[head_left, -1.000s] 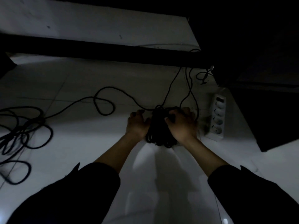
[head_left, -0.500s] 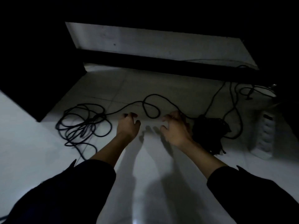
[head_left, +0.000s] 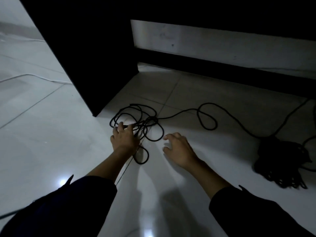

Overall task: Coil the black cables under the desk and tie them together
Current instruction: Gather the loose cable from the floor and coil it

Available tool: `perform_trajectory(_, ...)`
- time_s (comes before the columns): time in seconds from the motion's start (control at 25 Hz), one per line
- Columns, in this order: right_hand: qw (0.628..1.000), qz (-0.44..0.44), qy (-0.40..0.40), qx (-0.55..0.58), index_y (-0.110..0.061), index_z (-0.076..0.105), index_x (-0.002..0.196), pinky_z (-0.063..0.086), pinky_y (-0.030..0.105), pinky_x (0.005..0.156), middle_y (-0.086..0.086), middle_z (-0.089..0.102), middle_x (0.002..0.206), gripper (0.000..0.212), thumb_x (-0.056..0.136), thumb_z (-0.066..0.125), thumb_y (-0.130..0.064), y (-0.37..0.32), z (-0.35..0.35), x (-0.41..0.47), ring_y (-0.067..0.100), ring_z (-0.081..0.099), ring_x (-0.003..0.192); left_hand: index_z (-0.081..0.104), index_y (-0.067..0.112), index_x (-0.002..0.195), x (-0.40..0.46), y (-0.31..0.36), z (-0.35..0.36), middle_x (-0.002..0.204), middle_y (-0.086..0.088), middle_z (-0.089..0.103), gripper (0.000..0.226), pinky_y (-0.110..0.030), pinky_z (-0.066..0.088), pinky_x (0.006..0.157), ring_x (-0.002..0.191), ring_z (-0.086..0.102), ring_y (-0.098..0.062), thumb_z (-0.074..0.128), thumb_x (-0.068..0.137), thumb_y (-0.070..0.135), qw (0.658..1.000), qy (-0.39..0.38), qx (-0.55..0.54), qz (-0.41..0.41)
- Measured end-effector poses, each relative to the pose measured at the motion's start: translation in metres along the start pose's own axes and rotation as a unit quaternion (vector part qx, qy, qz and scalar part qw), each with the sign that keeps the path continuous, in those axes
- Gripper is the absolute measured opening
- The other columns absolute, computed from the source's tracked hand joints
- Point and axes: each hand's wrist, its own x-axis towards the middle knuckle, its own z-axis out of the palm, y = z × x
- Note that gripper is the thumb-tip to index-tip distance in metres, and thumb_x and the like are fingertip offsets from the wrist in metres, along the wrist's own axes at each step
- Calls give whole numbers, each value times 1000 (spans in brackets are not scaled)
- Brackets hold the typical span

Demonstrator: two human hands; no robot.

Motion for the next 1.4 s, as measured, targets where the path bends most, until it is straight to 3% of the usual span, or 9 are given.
perform_trajectory(0.2, 998, -24, -55, 18, -18, 43, 141, 38, 32, 106, 2, 43, 145, 47, 96, 53, -23, -13, 39, 13, 23, 40, 130, 36, 18, 142, 5, -22, 12, 139, -15, 46, 58, -44, 40, 99, 129, 39, -36, 59, 91, 31, 998, -55, -4, -4)
perform_trajectory(0.36, 996, 5, -37, 79, -14, 47, 139, 37, 29, 107, 3, 47, 142, 44, 96, 52, -17, -14, 56, 16, 21, 46, 128, 56, 6, 119, 2, -19, 25, 117, -17, 63, 30, -31, 43, 80, 107, 58, -33, 56, 94, 23, 990, -79, -93, 70)
perform_trajectory(0.56, 978, 103, 66, 168, -12, 60, 121, 41, 21, 82, 5, 63, 118, 27, 97, 51, -18, -2, 46, 10, 20, 57, 108, 58, 4, 104, -32, 4, 38, 104, -17, 63, 19, -25, 32, 67, 95, 59, -32, 52, 97, 21, 970, -91, -163, 154)
perform_trajectory(0.72, 936, 174, 52, 302, -16, 61, 111, 45, 20, 60, 0, 66, 98, 25, 95, 56, -34, 10, 25, -7, 13, 62, 76, 58, 7, 114, -56, 32, 40, 108, -14, 62, 24, -23, 38, 71, 97, 59, -26, 55, 96, 22, 949, -149, -191, 203)
perform_trajectory(0.92, 885, 256, 48, 387, -13, 59, 102, 51, 34, 61, 11, 65, 82, 11, 92, 55, -14, 36, 3, -34, 20, 58, 62, 58, 5, 119, -79, 60, 36, 106, -15, 62, 34, -32, 48, 79, 95, 60, -27, 64, 89, 19, 912, -234, -191, 276)
perform_trajectory(1.08, 882, 272, 50, 382, -12, 59, 93, 47, 35, 61, 13, 61, 71, 7, 91, 53, -9, 59, -18, -65, 23, 54, 62, 61, 5, 90, -95, 76, 46, 80, -7, 58, 12, -23, 40, 62, 70, 53, -18, 66, 88, 16, 874, -279, -211, 337)
perform_trajectory(1.16, 883, 276, 58, 375, -10, 59, 90, 44, 33, 57, 14, 61, 72, 7, 91, 52, -9, 70, -26, -81, 24, 54, 64, 62, 2, 86, -103, 84, 50, 75, -6, 57, 14, -22, 37, 65, 69, 53, -18, 67, 87, 16, 860, -292, -213, 361)
perform_trajectory(1.28, 889, 285, 69, 352, -7, 62, 87, 41, 29, 52, 14, 64, 72, 12, 91, 51, -11, 85, -34, -103, 24, 55, 63, 65, 9, 86, -118, 98, 50, 79, -7, 60, 27, -26, 40, 73, 80, 57, -23, 64, 86, 37, 845, -330, -179, 381)
perform_trajectory(1.4, 898, 300, 97, 307, -7, 66, 77, 45, 28, 53, 14, 67, 71, 16, 86, 53, -7, 94, -37, -116, 24, 57, 58, 71, 25, 87, -127, 105, 39, 93, -3, 67, 53, -33, 48, 85, 98, 59, -21, 46, 78, 71, 877, -310, -119, 348)
